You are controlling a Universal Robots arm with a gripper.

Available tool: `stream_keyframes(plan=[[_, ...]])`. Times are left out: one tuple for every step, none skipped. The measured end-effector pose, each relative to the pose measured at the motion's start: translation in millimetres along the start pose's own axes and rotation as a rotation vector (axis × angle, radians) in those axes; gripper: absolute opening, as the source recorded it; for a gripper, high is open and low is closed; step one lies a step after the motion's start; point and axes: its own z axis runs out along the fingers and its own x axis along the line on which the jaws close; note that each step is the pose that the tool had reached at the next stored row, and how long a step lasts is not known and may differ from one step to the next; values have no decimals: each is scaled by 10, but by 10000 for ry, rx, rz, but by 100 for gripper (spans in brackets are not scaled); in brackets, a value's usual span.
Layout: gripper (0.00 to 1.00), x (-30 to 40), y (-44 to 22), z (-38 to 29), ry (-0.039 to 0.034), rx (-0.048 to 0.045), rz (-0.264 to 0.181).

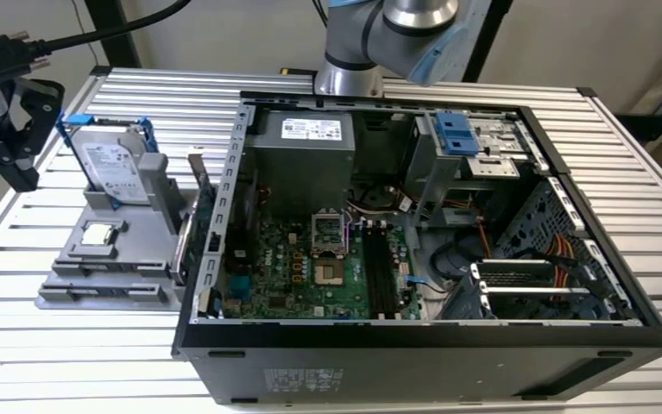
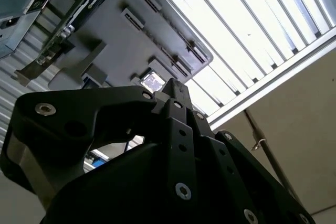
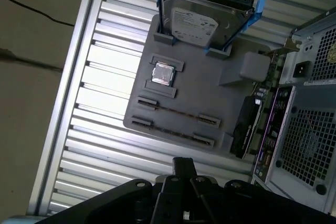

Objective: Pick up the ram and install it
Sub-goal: 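Pick up the ram and move it above insertion slot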

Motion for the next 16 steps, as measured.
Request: stream_keyframes(plan=[[0, 0, 0, 0, 0, 0, -5], [0, 0, 0, 0, 0, 0, -11], [0, 0, 0, 0, 1, 0, -13], [0, 0, 0, 0, 1, 0, -14], [0, 0, 0, 1, 0, 0, -16], [0, 0, 0, 0, 1, 0, -16], [0, 0, 0, 0, 0, 0, -17], [0, 0, 0, 0, 0, 0, -17], [0, 0, 0, 0, 1, 0, -17], [0, 0, 0, 0, 1, 0, -18], [0, 0, 0, 0, 1, 0, -19], [0, 0, 0, 0, 1, 0, -19], [0, 0, 0, 0, 1, 0, -21], [0, 0, 0, 0, 1, 0, -22], [0, 0, 0, 0, 1, 0, -23], [0, 0, 0, 0, 2, 0, -23]])
